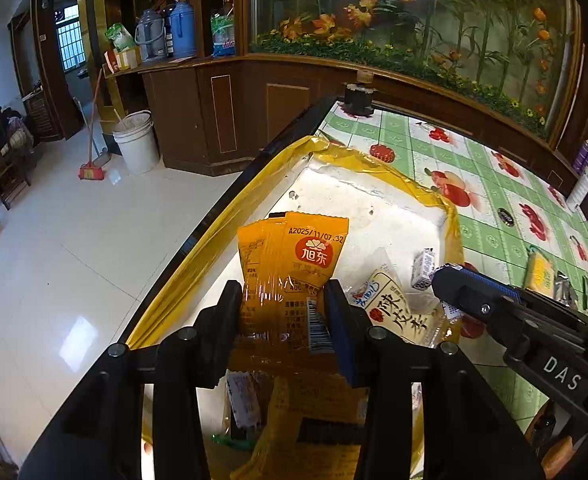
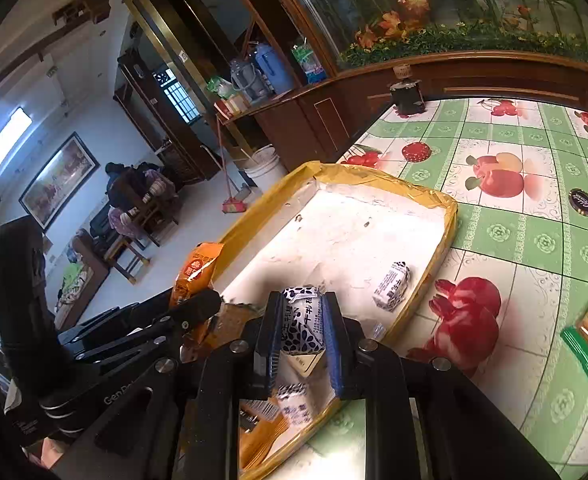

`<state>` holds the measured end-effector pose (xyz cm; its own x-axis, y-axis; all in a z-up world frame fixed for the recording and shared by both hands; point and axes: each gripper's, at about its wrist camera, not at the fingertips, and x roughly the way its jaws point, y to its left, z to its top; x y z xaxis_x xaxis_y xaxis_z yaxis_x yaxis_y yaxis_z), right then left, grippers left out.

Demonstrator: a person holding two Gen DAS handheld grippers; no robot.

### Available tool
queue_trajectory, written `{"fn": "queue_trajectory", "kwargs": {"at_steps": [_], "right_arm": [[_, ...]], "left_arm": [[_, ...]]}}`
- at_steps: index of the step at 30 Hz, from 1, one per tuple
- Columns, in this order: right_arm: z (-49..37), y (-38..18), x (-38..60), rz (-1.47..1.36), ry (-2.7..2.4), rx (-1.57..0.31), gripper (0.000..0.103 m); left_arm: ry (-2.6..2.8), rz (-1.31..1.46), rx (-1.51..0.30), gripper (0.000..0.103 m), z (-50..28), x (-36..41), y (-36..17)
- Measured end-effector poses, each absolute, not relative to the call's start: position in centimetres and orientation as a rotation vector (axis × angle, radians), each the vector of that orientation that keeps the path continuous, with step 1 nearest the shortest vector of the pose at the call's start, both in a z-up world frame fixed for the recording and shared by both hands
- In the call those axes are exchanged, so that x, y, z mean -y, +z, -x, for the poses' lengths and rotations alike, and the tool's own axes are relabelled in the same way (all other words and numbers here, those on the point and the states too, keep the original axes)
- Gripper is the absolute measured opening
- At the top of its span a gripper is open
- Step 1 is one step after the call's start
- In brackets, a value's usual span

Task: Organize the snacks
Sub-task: 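Carry the orange bag and milk-candy pack over the tray and open both tools, then grasp the yellow WEIDAN cracker pack with the left tool while the right grasps an orange bag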

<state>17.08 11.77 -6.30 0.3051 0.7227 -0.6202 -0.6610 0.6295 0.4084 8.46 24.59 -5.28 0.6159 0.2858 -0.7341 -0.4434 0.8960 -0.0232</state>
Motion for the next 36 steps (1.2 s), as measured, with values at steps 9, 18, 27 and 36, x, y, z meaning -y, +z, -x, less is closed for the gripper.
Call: {"fn": "queue_trajectory", "kwargs": {"at_steps": [9, 18, 27, 36], "right_arm": [[-17.6, -7.6, -13.1, -0.046, 0.906, -0.883, 0.023], [-17.5, -7.2, -12.1, -0.067, 0.897, -0.881, 0.049], [-16.3, -5.7, -7.7, -0.110, 0.869, -0.843, 0.049], [-14.1, -5.1, -1.5, -0.144, 0.818, -0.818, 0.049]], "left_arm": [[0.424, 0.201, -0.832, 0.041, -8.8, -25.0, -6.2], [0.443, 0.203, -0.808, 0.077, -7.9, -24.8, -5.4], [0.457, 0.161, -0.779, 0.077, -6.3, -23.1, -4.3], [0.395, 0.133, -0.772, 0.077, -5.3, -18.5, -3.9]]}}
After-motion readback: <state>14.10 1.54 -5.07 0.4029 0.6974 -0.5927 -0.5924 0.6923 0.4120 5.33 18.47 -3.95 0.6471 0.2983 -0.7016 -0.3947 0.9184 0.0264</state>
